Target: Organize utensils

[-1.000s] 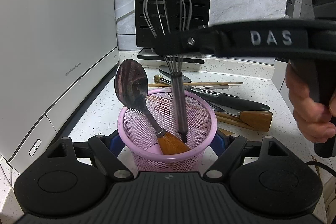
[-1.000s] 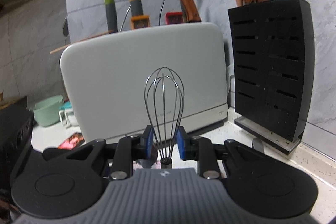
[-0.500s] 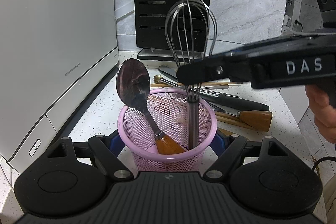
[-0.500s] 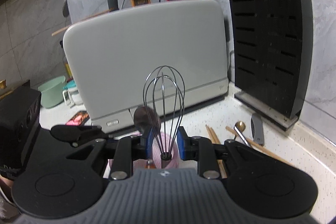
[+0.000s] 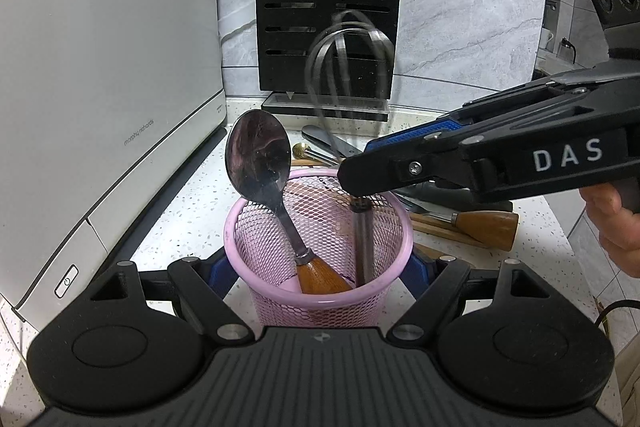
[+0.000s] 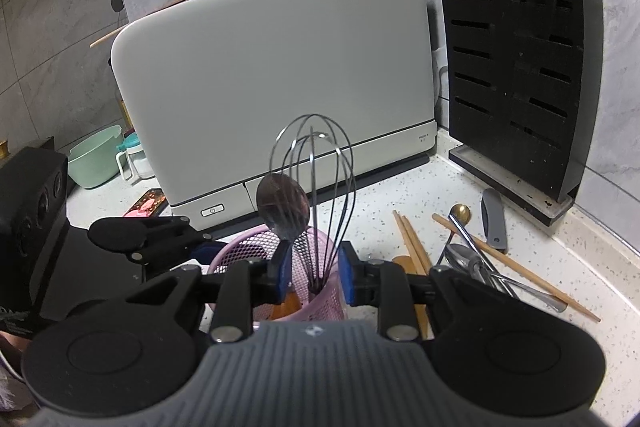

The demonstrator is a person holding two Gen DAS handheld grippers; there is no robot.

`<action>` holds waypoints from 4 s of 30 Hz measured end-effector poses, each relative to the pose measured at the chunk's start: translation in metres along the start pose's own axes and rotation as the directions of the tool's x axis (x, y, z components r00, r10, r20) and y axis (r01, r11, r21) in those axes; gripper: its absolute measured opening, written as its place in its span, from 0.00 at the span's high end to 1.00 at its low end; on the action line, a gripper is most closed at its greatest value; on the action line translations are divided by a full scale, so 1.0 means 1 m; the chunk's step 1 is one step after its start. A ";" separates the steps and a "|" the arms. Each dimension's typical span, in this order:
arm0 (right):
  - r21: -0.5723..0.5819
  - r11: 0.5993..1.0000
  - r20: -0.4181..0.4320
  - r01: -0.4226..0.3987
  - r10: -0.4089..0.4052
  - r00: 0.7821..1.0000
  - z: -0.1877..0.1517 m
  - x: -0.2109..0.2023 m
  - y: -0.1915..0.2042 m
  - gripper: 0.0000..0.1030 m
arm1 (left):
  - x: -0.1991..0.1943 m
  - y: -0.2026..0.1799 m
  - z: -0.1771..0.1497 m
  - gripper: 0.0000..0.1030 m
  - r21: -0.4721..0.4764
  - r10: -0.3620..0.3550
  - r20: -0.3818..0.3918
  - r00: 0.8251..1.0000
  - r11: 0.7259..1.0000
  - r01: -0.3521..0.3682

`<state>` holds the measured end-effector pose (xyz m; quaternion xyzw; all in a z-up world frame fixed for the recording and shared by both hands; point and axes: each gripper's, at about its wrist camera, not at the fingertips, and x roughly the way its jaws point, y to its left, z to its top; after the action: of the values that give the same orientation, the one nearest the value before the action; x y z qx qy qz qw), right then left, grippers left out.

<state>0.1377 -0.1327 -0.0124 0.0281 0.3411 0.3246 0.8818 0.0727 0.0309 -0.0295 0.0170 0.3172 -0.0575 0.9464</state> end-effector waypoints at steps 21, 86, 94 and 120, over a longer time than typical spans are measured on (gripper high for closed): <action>0.068 0.976 -0.058 0.207 -0.203 0.977 0.009 -0.025 -0.039 0.65 | -0.001 0.000 0.000 0.10 0.001 0.001 0.001 1.000 1.000 -0.001; 0.081 0.968 -0.246 0.240 -0.214 0.946 -0.021 0.001 -0.063 1.00 | -0.001 -0.001 0.000 0.10 0.001 0.003 0.001 1.000 1.000 -0.003; 0.081 0.968 -0.162 0.239 -0.224 0.961 -0.013 -0.013 -0.052 1.00 | -0.001 -0.001 0.000 0.10 0.001 0.003 0.001 1.000 1.000 -0.003; 0.087 0.990 0.118 0.111 -0.121 0.986 0.019 -0.050 -0.012 1.00 | -0.001 -0.003 0.001 0.10 0.002 -0.003 0.002 1.000 1.000 0.003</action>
<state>0.1286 -0.1686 0.0285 0.0637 0.2998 0.2563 0.9167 0.0721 0.0278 -0.0283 0.0173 0.3164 -0.0593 0.9466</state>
